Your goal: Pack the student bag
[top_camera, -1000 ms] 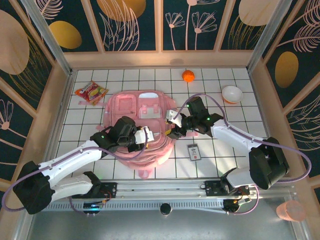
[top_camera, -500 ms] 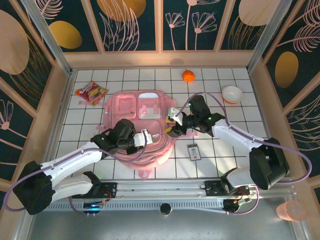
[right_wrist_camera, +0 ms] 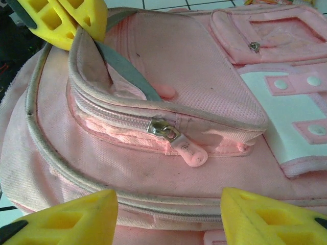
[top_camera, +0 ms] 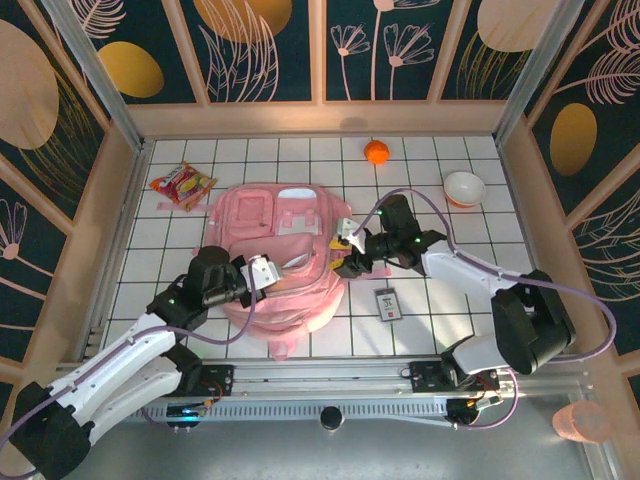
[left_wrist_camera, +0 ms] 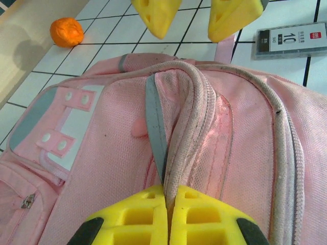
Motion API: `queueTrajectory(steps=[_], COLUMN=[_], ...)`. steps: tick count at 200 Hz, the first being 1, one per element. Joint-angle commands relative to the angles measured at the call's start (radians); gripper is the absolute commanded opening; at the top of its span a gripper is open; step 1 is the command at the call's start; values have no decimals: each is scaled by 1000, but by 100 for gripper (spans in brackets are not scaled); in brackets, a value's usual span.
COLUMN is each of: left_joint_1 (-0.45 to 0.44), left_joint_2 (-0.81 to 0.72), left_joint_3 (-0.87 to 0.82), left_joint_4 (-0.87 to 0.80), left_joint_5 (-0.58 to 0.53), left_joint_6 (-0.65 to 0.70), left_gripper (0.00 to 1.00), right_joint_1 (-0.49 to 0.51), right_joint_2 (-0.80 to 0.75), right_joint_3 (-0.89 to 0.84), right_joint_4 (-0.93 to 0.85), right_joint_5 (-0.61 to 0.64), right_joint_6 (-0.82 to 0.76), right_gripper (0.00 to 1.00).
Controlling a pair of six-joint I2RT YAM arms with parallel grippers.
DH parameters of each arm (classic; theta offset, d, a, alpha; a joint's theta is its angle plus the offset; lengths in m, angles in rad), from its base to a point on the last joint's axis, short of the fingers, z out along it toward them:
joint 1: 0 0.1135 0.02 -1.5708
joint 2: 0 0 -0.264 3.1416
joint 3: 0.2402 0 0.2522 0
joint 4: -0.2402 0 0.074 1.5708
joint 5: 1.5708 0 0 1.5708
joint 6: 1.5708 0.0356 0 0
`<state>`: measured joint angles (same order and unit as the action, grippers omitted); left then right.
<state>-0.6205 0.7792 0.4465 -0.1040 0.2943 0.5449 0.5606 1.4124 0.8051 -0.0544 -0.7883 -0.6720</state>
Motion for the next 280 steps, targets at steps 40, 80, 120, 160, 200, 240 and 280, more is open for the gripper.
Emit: queueTrajectory(steps=[40, 80, 120, 160, 200, 240, 280], left_joint_1=[3, 3, 2, 3, 2, 4, 4], left_joint_2=[-12, 0, 12, 17, 22, 25, 31], left_joint_3=[26, 36, 40, 40, 49, 60, 63], left_joint_4=[150, 153, 156, 156, 153, 146, 145], left_joint_5=[66, 72, 65, 88, 95, 111, 118], left_joint_6=[16, 22, 27, 35, 42, 47, 49], left_gripper=[0, 0, 0, 0, 0, 0, 0], right_joint_1=[53, 90, 85, 0, 18, 66, 68], right_joint_2=[117, 172, 117, 13, 63, 153, 176], right_joint_3=[89, 130, 103, 13, 54, 110, 122], right_joint_4=[18, -54, -90, 34, 19, 48, 78], right_joint_5=[-109, -167, -173, -108, -90, -97, -107], right_joint_6=[-21, -36, -25, 67, 25, 4, 10], right_gripper=[55, 52, 47, 51, 53, 53, 52])
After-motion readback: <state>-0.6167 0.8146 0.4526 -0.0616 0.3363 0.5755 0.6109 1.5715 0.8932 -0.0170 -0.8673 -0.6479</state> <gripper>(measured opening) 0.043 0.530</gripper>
